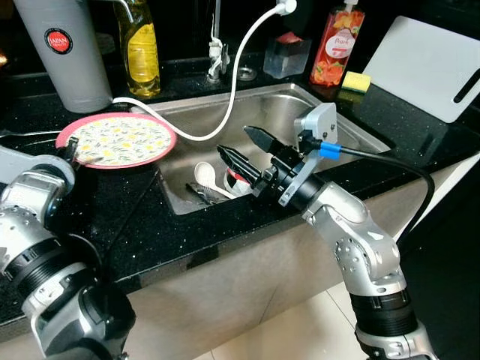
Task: Kitchen organization
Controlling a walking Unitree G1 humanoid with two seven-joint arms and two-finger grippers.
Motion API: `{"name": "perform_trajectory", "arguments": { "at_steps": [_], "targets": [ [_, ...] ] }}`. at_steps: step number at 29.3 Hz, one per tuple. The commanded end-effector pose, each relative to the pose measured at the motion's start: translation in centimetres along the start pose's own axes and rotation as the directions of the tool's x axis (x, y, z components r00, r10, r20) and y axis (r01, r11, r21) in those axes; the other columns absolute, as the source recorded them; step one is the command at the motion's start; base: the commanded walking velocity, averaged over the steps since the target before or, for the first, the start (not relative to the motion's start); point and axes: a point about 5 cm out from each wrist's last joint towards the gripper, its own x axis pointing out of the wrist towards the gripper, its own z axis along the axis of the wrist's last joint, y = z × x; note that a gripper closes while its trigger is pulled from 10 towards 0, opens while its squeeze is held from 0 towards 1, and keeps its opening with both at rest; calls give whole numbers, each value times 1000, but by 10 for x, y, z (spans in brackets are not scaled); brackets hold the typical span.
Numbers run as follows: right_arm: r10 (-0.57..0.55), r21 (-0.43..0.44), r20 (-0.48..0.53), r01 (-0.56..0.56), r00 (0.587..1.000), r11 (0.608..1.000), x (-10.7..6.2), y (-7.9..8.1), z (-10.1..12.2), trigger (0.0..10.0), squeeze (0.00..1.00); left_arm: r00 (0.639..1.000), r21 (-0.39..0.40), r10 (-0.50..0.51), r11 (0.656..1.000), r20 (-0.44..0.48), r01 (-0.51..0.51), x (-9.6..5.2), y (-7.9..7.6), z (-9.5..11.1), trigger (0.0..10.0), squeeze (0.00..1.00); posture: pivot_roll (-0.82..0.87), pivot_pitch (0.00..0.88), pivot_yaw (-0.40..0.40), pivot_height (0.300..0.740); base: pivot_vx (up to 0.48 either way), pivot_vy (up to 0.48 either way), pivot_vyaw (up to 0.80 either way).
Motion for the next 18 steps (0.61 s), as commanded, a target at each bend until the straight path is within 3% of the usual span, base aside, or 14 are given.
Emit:
{"name": "perform_trajectory", "arguments": {
  "at_steps": [1,3,5,6,12,18],
  "targets": [
    [-18,20,8,17,1000,1000,-1,-5,2,10000,0,997,3,-78,997,-8,78,-3,-10,-2,10000,0,-86,138,-36,740,0,0,0],
    [-23,30,13,22,1000,999,-1,-6,2,10000,0,996,13,-90,996,-18,91,-3,-11,-4,10000,0,-86,137,-38,740,0,0,0],
    [-55,96,36,51,998,994,0,-10,4,10000,0,975,71,-207,975,-77,212,-7,-22,-18,10000,0,-83,135,-39,740,0,0,0],
    [-55,96,36,51,998,994,0,-10,4,10000,0,975,71,-207,975,-77,212,-7,-22,-18,10000,0,-83,135,-39,740,0,0,0],
    [-133,323,75,102,988,941,2,-18,6,10000,0,874,95,-445,878,-194,469,-18,-45,-38,10000,0,-95,136,-41,740,0,0,0],
    [-163,432,58,123,985,893,6,-23,3,10000,0,826,100,-520,830,-218,549,-22,-54,-44,10000,0,-100,144,-42,740,0,0,0]
  ]
}}
